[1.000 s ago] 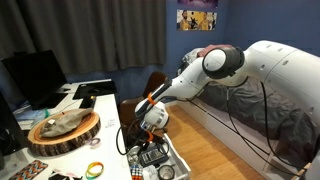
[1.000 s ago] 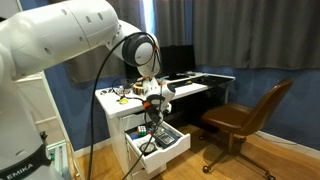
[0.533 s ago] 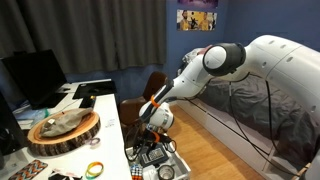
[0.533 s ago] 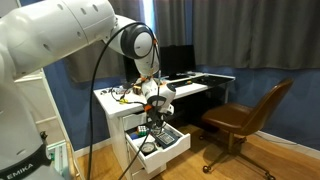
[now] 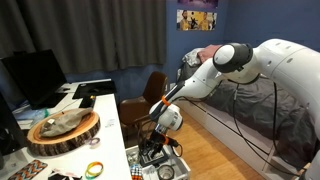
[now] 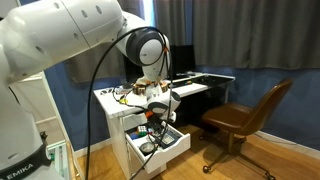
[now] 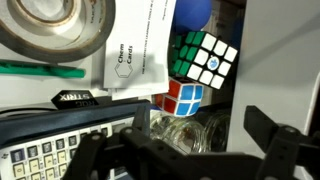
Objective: Open the top desktop drawer
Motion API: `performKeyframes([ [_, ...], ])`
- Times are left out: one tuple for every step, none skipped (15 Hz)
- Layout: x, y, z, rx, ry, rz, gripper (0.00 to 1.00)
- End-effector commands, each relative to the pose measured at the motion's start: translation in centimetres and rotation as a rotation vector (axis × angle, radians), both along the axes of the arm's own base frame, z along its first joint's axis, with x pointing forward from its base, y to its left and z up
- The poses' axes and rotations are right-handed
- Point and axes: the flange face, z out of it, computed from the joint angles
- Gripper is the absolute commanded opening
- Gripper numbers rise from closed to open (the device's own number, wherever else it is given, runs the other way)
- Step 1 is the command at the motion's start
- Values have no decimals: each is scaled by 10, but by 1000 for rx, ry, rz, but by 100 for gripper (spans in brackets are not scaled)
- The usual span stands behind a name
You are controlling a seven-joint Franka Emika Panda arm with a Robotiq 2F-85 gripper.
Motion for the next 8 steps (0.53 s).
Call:
performKeyframes([
  [1,4,17,105,-45,-18,100],
  [3,8,21,124,-53,-23,100],
  [4,12,23,144,-53,-26,100],
  [5,17,25,171,-49,-26,100],
  [4,24,24,193,-44,-26,100],
  [4,30,23,209,-42,-23,100],
  [2,37,20,225,-38,-17,100],
  [-1,43,18,239,-29,-12,100],
])
